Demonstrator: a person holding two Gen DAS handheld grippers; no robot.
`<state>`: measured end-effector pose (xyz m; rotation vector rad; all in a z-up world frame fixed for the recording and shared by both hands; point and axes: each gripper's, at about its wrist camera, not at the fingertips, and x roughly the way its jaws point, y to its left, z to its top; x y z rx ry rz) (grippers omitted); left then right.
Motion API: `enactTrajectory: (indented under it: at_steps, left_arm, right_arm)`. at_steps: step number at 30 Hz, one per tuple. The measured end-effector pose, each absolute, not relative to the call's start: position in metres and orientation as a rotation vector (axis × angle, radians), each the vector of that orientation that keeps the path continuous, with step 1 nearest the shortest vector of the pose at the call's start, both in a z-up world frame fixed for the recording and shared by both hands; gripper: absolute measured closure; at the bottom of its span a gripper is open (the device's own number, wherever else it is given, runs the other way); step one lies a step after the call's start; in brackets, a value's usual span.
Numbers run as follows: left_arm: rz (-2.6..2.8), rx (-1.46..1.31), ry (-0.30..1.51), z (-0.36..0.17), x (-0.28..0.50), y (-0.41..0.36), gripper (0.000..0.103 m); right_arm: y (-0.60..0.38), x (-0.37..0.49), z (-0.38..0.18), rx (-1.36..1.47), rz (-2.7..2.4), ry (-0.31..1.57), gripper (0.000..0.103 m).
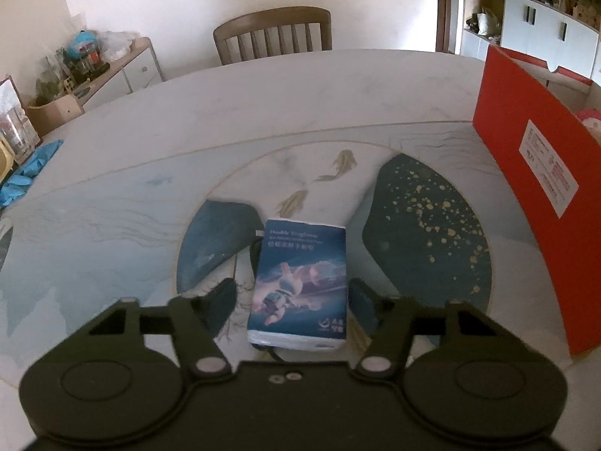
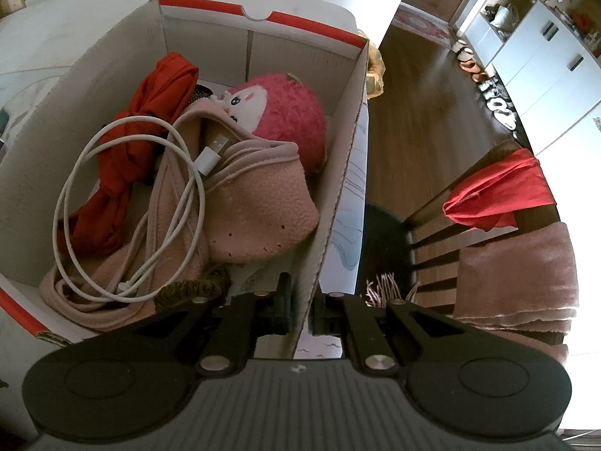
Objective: Organize objects
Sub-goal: 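Close the left gripper on the blue tissue packet, then carry the blue packet with the left gripper into the shoebox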
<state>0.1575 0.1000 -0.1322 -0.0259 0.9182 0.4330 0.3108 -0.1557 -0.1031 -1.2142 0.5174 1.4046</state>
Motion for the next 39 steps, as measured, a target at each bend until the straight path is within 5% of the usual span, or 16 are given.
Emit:
enactTrajectory:
  at_steps: [6, 39]
  left_arm:
    - [0.417, 0.004, 0.92, -0.131, 0.158, 0.094, 0.055]
    - [0.044, -0.051, 0.704, -0.014, 0.208, -0.029, 0.055]
  right_arm:
    - [-0.156, 0.312, -0.104, -1.216, 1.409, 0.52, 0.095]
    - [-0.156, 0.318, -0.102, -1.184, 1.457, 0.545, 0.096]
